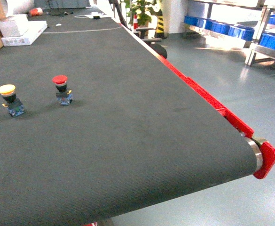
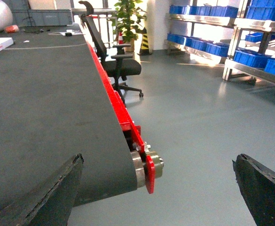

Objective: Pick blue part to blue bin on bottom shelf

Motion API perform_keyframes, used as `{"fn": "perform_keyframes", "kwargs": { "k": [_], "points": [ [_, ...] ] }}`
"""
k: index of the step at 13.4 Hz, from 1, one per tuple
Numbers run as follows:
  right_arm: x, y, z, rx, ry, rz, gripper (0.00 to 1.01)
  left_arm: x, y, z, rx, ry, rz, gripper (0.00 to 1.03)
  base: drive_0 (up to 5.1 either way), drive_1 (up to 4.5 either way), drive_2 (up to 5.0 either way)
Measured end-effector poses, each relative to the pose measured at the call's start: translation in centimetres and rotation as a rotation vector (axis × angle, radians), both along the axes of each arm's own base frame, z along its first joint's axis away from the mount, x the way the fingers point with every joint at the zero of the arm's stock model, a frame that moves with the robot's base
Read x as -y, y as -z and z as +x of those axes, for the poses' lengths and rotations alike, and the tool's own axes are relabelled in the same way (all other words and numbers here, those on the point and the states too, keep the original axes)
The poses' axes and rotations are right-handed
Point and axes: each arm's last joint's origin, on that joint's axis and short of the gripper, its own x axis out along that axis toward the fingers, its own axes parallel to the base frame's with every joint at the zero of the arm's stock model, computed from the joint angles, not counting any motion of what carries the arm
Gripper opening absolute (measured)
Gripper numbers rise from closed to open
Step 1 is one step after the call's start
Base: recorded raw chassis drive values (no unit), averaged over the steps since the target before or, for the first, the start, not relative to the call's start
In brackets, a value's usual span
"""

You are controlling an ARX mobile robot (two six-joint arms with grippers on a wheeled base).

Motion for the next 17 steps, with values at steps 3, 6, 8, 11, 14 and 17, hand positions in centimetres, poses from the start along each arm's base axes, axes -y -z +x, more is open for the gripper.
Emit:
{"fn": "perform_keyframes", "kwargs": {
  "k": [3, 6, 8, 11, 14, 17],
  "points": [
    [0.00, 0.00, 0.00, 0.000, 0.000, 0.000, 0.98, 0.00, 0.00, 0.00, 0.000, 0.000, 0.000, 0.43, -1.6, -1.59, -1.6],
    [0.00, 0.00, 0.00, 0.000, 0.000, 0.000, 0.98, 0.00, 0.00, 0.00, 0.000, 0.000, 0.000, 0.43, -1.7, -1.66, -1.7],
    [0.00, 0.00, 0.00, 0.000, 0.000, 0.000, 0.98, 0.00, 0.00, 0.00, 0.000, 0.000, 0.000, 0.43, -1.6, -1.56, -1.6],
    [0.00, 0.00, 0.00, 0.000, 0.000, 0.000, 0.98, 0.00, 0.00, 0.00, 0.000, 0.000, 0.000, 0.43, -1.5, -1.46, -1.5],
    [0.00, 0.00, 0.00, 0.000, 0.000, 0.000, 0.98, 0.00, 0.00, 0.00, 0.000, 0.000, 0.000, 0.43, -1.5, -1.51, -1.5],
    [0.00, 0.00, 0.00, 0.000, 0.000, 0.000, 0.98, 0.00, 0.00, 0.00, 0.000, 0.000, 0.000, 0.43, -1.7, -1.67, -1.7]
  ]
}}
